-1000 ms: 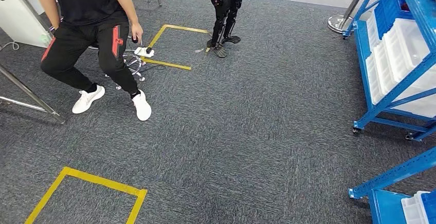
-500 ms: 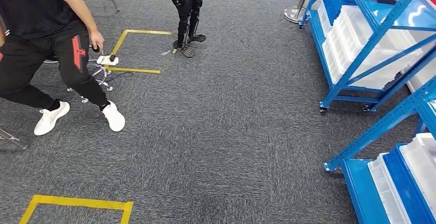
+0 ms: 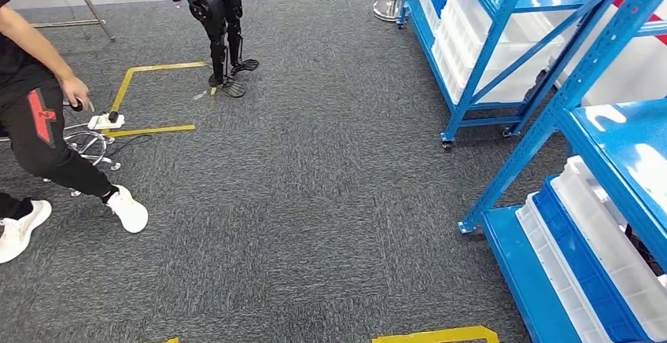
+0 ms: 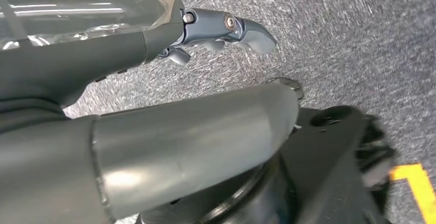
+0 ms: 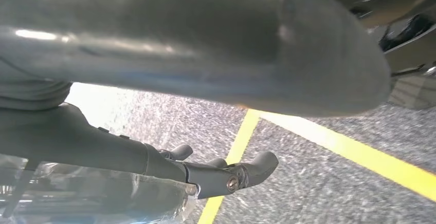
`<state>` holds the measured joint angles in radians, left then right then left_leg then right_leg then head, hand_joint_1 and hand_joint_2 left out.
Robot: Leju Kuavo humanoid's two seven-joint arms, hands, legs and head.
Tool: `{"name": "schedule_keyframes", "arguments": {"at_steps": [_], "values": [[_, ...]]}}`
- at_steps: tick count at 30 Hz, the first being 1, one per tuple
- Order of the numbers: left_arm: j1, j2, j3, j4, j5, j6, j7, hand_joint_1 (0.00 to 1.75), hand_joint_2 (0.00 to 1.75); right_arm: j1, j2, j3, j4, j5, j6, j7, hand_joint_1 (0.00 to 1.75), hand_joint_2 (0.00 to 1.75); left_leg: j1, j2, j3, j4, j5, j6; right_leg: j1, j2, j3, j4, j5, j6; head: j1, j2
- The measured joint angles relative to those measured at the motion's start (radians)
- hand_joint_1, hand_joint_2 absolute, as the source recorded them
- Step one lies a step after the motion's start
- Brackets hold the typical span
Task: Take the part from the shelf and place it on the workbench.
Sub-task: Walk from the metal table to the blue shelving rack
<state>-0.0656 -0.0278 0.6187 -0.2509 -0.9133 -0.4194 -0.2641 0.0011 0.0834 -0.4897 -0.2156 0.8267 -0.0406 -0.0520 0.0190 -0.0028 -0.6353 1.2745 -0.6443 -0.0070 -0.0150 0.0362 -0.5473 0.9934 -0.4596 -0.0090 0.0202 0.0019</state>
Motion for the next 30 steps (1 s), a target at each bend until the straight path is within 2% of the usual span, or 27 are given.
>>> {"name": "schedule_keyframes", "arguments": {"at_steps": [1, 2, 3, 4, 5, 6, 8, 10, 12, 14, 15, 16, 17, 18, 19, 20, 21, 23, 24, 25, 26, 27, 28, 29, 30], "values": [[0.000, 0.000, 0.000, 0.000, -0.003, 0.000, -0.001, 0.00, 0.00, 0.001, 0.000, 0.000, 0.001, 0.004, 0.000, 0.000, 0.00, 0.00, 0.001, -0.002, 0.011, -0.032, 0.031, 0.002, 0.001, 0.014, 0.001, 0.001, 0.000, 0.000, 0.000, 0.000], [0.000, 0.000, 0.000, 0.001, -0.006, 0.000, -0.001, 0.00, 0.00, 0.001, -0.001, 0.000, 0.001, 0.006, -0.001, 0.000, 0.00, 0.00, 0.002, -0.012, 0.036, -0.094, 0.072, 0.005, 0.001, 0.028, 0.003, 0.002, 0.000, 0.001, 0.000, 0.000], [0.000, 0.001, 0.000, 0.001, -0.008, 0.000, -0.002, 0.00, 0.00, 0.000, 0.000, 0.000, 0.002, 0.008, -0.001, 0.000, 0.00, 0.00, 0.003, -0.034, 0.065, -0.161, 0.107, 0.008, 0.002, 0.041, 0.003, 0.005, -0.001, 0.002, 0.000, 0.000], [0.001, 0.002, 0.000, 0.001, -0.009, 0.000, -0.002, 0.00, 0.00, -0.001, 0.000, 0.001, 0.002, 0.009, -0.001, 0.000, 0.00, 0.00, 0.003, -0.052, 0.087, -0.215, 0.130, 0.011, 0.004, 0.053, 0.001, 0.007, -0.001, 0.005, 0.000, 0.000], [0.000, 0.003, 0.000, 0.002, -0.010, 0.000, -0.002, 0.00, 0.00, -0.002, 0.001, 0.001, 0.002, 0.010, -0.001, 0.000, 0.00, 0.00, 0.002, -0.067, 0.099, -0.248, 0.141, 0.013, 0.005, 0.064, -0.004, 0.009, 0.000, 0.010, 0.000, 0.000], [0.000, 0.004, 0.000, 0.002, -0.010, 0.000, -0.002, 0.00, 0.00, -0.003, 0.001, 0.001, 0.003, 0.010, -0.001, 0.000, 0.00, 0.00, -0.001, -0.072, 0.103, -0.260, 0.141, 0.017, 0.005, 0.074, -0.010, 0.010, 0.001, 0.017, 0.000, 0.000], [-0.003, 0.005, 0.000, 0.002, -0.013, 0.000, -0.002, 0.00, 0.00, 0.000, 0.002, 0.001, 0.004, 0.011, 0.000, 0.000, 0.00, 0.00, -0.005, -0.050, 0.105, -0.269, 0.148, 0.029, 0.002, 0.087, -0.022, 0.010, 0.005, 0.031, 0.000, 0.000], [-0.005, 0.005, -0.001, 0.002, -0.016, 0.001, -0.002, 0.00, 0.00, 0.001, 0.001, 0.001, 0.006, 0.011, 0.000, 0.000, 0.00, 0.00, -0.004, -0.027, 0.111, -0.283, 0.157, 0.045, 0.004, 0.047, -0.047, 0.049, -0.015, 0.036, 0.002, 0.000], [-0.004, 0.005, -0.002, 0.003, -0.020, 0.002, 0.001, 0.00, 0.00, 0.000, 0.001, 0.001, 0.008, 0.011, 0.001, 0.000, 0.00, 0.00, -0.005, 0.002, 0.113, -0.289, 0.159, 0.053, 0.004, -0.006, -0.105, 0.164, -0.068, 0.031, 0.005, 0.000], [-0.002, 0.006, -0.003, 0.003, -0.026, 0.002, 0.006, 0.00, 0.00, 0.000, 0.001, 0.001, 0.008, 0.011, 0.002, 0.000, 0.00, 0.00, -0.007, 0.032, 0.111, -0.289, 0.159, 0.054, -0.001, -0.020, -0.165, 0.283, -0.109, 0.035, 0.007, 0.000], [-0.002, 0.005, -0.003, 0.003, -0.028, 0.002, 0.009, 0.00, 0.00, 0.001, 0.001, 0.001, 0.009, 0.011, 0.002, 0.000, 0.00, 0.00, -0.007, 0.046, 0.111, -0.289, 0.158, 0.053, -0.004, -0.024, -0.172, 0.300, -0.111, 0.043, 0.007, 0.000], [-0.003, 0.004, -0.004, 0.003, -0.029, 0.002, 0.010, 0.00, 0.00, 0.003, -0.001, 0.001, 0.009, 0.011, 0.002, 0.000, 0.00, 0.00, -0.007, 0.059, 0.112, -0.288, 0.156, 0.051, -0.007, -0.029, -0.157, 0.276, -0.097, 0.053, 0.007, 0.000], [-0.003, 0.002, -0.004, 0.003, -0.030, 0.002, 0.011, 0.00, 0.00, 0.004, -0.002, 0.001, 0.010, 0.010, 0.002, -0.001, 0.00, 0.00, -0.005, 0.071, 0.114, -0.288, 0.154, 0.048, -0.012, -0.040, -0.122, 0.214, -0.074, 0.064, 0.007, 0.000], [-0.003, 0.001, -0.004, 0.003, -0.030, 0.002, 0.011, 0.00, 0.00, 0.003, -0.003, 0.001, 0.010, 0.010, 0.003, -0.001, 0.00, 0.00, -0.007, 0.082, 0.118, -0.287, 0.152, 0.043, -0.015, -0.066, -0.078, 0.135, -0.051, 0.072, 0.007, 0.000], [-0.004, 0.001, -0.004, 0.004, -0.030, 0.002, 0.011, 0.00, 0.00, 0.002, -0.003, 0.001, 0.011, 0.009, 0.003, -0.002, 0.00, 0.00, -0.009, 0.092, 0.122, -0.286, 0.147, 0.036, -0.016, -0.093, -0.040, 0.071, -0.031, 0.074, 0.008, 0.000], [-0.004, 0.002, -0.004, 0.004, -0.030, 0.002, 0.012, 0.00, 0.00, 0.000, -0.003, 0.001, 0.011, 0.009, 0.004, -0.002, 0.00, 0.00, -0.012, 0.102, 0.127, -0.285, 0.142, 0.028, -0.015, -0.112, -0.016, 0.029, -0.019, 0.070, 0.006, 0.000], [-0.005, 0.002, -0.004, 0.004, -0.031, 0.002, 0.013, 0.00, 0.00, -0.001, -0.003, 0.001, 0.012, 0.009, 0.005, -0.002, 0.00, 0.00, -0.015, 0.112, 0.132, -0.285, 0.138, 0.021, -0.012, -0.121, -0.009, 0.013, -0.014, 0.063, 0.005, 0.000], [-0.007, 0.000, -0.004, 0.005, -0.030, 0.002, 0.016, 0.00, 0.00, -0.001, -0.004, 0.001, 0.013, 0.007, 0.006, -0.002, 0.00, 0.00, -0.012, 0.132, 0.141, -0.286, 0.133, 0.007, -0.010, -0.098, -0.013, 0.015, -0.012, 0.044, 0.000, 0.000], [-0.008, -0.001, -0.005, 0.005, -0.029, 0.002, 0.017, 0.00, 0.00, 0.000, -0.005, 0.001, 0.015, 0.006, 0.007, -0.002, 0.00, 0.00, -0.007, 0.124, 0.142, -0.279, 0.124, 0.001, -0.012, -0.086, -0.013, 0.013, -0.010, 0.036, -0.001, 0.000], [-0.008, -0.001, -0.005, 0.005, -0.028, 0.002, 0.017, 0.00, 0.00, 0.001, -0.006, 0.001, 0.016, 0.005, 0.008, -0.001, 0.00, 0.00, -0.003, 0.103, 0.136, -0.258, 0.105, -0.003, -0.014, -0.074, -0.010, 0.012, -0.008, 0.027, -0.003, 0.000], [-0.007, -0.002, -0.005, 0.005, -0.025, 0.001, 0.018, 0.00, 0.00, 0.001, -0.007, 0.001, 0.016, 0.005, 0.009, 0.000, 0.00, 0.00, 0.000, 0.073, 0.118, -0.215, 0.076, -0.005, -0.016, -0.063, -0.008, 0.011, -0.005, 0.019, -0.004, 0.000], [-0.005, -0.002, -0.005, 0.006, -0.023, 0.000, 0.019, 0.00, 0.00, 0.001, -0.008, 0.001, 0.017, 0.005, 0.009, 0.000, 0.00, 0.00, 0.002, 0.039, 0.090, -0.152, 0.039, -0.005, -0.014, -0.051, -0.010, 0.011, -0.004, 0.013, -0.005, 0.000], [-0.002, -0.002, -0.004, 0.006, -0.021, 0.000, 0.020, 0.00, 0.00, 0.000, -0.008, 0.001, 0.017, 0.005, 0.010, 0.000, 0.00, 0.00, 0.002, 0.018, 0.055, -0.081, 0.004, -0.004, -0.010, -0.039, -0.012, 0.011, -0.002, 0.008, -0.006, 0.000], [0.001, -0.002, -0.004, 0.007, -0.020, 0.000, 0.021, 0.00, 0.00, 0.001, -0.008, 0.001, 0.017, 0.005, 0.010, 0.000, 0.00, 0.00, 0.002, 0.007, 0.024, -0.021, -0.018, -0.003, -0.006, -0.024, -0.013, 0.011, -0.002, 0.006, -0.006, 0.000], [0.003, -0.002, -0.004, 0.007, -0.019, 0.000, 0.022, 0.00, 0.00, 0.001, -0.008, 0.001, 0.017, 0.005, 0.010, -0.001, 0.00, 0.00, 0.002, 0.002, 0.004, 0.009, -0.019, -0.001, -0.002, -0.010, -0.013, 0.012, -0.002, 0.005, -0.006, 0.000]]}}
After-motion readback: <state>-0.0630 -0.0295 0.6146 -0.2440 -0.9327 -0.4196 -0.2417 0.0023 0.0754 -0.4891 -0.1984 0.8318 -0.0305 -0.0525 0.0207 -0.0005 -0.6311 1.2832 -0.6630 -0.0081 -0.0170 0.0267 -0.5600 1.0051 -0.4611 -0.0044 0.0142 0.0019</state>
